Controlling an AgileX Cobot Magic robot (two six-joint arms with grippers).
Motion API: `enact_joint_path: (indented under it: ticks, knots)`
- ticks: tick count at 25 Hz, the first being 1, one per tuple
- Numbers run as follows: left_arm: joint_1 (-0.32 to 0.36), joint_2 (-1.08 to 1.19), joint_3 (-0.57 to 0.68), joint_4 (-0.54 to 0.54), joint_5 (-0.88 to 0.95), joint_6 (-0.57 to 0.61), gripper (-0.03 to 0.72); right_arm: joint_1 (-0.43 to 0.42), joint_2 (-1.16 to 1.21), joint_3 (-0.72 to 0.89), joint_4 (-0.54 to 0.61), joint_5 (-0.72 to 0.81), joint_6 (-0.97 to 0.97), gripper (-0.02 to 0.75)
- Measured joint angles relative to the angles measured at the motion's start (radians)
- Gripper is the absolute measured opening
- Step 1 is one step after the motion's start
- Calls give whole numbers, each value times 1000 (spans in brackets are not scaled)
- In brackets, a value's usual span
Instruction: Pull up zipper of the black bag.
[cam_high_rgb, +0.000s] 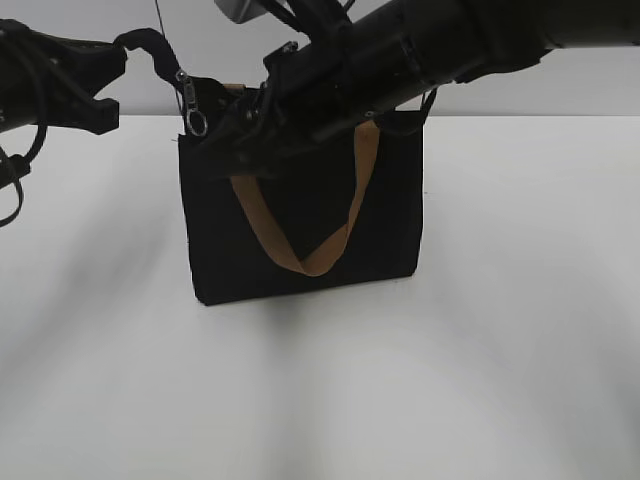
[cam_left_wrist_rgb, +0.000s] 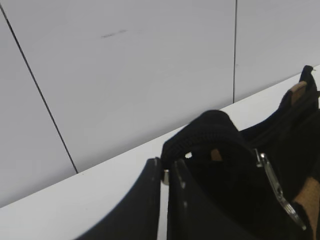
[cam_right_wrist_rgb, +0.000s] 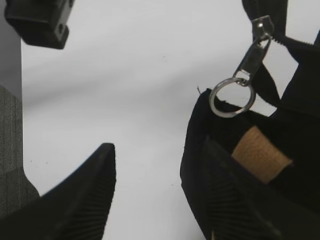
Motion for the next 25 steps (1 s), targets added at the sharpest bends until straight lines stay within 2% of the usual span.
enact_joint_path:
  ticks: [9,17,25]
  knots:
    - [0,0,0,0,-14,-32,13,0,90,-100,15,-12,0,396]
    - [-10,0,0,1,-19,-59,13,0,122,-107,45,-69,0,392]
    - [-41,0,0,9,-24,-59,13,0,122,-109,64,-102,-1,333]
